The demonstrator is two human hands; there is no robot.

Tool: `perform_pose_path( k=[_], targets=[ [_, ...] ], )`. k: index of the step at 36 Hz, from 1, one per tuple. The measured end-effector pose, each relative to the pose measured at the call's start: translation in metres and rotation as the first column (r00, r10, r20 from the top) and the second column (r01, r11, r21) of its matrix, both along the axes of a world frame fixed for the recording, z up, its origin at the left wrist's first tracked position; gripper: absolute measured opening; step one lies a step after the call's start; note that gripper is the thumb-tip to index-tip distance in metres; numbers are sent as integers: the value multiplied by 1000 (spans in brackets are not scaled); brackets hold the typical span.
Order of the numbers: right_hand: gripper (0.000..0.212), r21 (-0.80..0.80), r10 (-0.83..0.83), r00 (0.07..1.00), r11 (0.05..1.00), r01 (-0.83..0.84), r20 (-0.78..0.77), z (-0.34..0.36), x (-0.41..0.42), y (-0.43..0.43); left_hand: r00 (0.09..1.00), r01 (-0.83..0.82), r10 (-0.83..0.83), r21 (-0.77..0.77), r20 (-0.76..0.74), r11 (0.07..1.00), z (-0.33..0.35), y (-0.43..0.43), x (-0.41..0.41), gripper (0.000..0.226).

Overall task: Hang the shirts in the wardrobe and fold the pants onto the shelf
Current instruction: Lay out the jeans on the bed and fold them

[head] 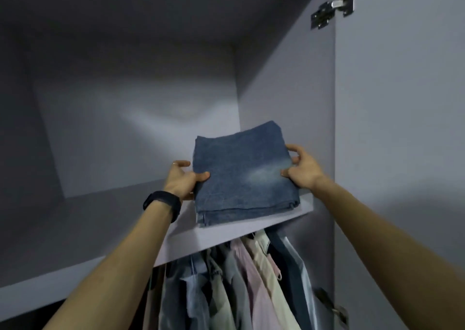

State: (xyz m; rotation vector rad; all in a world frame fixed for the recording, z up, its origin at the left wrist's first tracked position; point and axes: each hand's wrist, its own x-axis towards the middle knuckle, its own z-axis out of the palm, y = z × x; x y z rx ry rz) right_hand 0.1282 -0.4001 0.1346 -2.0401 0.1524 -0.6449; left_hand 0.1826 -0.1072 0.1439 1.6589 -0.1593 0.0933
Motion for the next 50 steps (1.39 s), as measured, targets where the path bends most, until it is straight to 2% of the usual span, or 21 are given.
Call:
perform_pose_path(
  k=[5,7,10,13,16,18,20,22,25,27,30,35,40,47,50],
  targets=[
    [62,-99,-3,991,995,-10,-133,-1,76,-1,988,-144,150,124,-38,982,-12,2,52,68],
    [55,-174,-13,980,984,-22,-197,-6,96,-3,980,-185,198,324,-5,928,-17,1,60,69],
    [43,-291,-57,962,956,-23,-266,-6,106,-4,979,-199,188,605,82,771,-14,-1,58,71],
    [27,-362,-61,994,932,25,-89,-9,89,4,977,-179,40,703,209,688,-2,-10,43,64],
    [30,-467,32,989,883,38,142,-24,63,22,927,-208,-131,772,351,601,2,-31,14,54],
    [40,-572,70,992,820,1,101,-41,49,34,908,-262,-179,846,379,464,-12,-43,-1,59],
    [47,-672,34,999,740,-12,20,-64,42,41,932,-273,-144,905,333,326,-37,-47,-10,63],
    [50,-694,21,1000,720,-6,13,-86,40,41,931,-306,-117,914,346,266,-63,-45,-15,63],
    [52,-683,19,998,730,29,63,-101,39,35,908,-358,-110,885,404,299,-80,-45,-19,66],
    [52,-681,11,997,731,43,74,-104,39,35,907,-364,-97,879,409,309,-81,-47,-16,61],
    [53,-676,13,999,737,14,35,-101,40,36,920,-327,-128,906,370,269,-76,-46,-8,55],
    [51,-684,14,989,721,-111,-145,-82,53,33,965,-203,-122,956,232,211,-63,-47,6,55],
    [48,-678,15,934,684,-270,-358,-56,76,24,985,-85,-142,994,95,75,-51,-62,35,60],
    [49,-741,-83,873,570,-354,-481,-31,140,19,995,-25,-102,999,22,-28,-41,-87,107,64],
    [51,-738,-119,853,572,-359,-507,-29,172,14,996,-33,-85,998,28,-56,-42,-98,137,69]
  ],
)
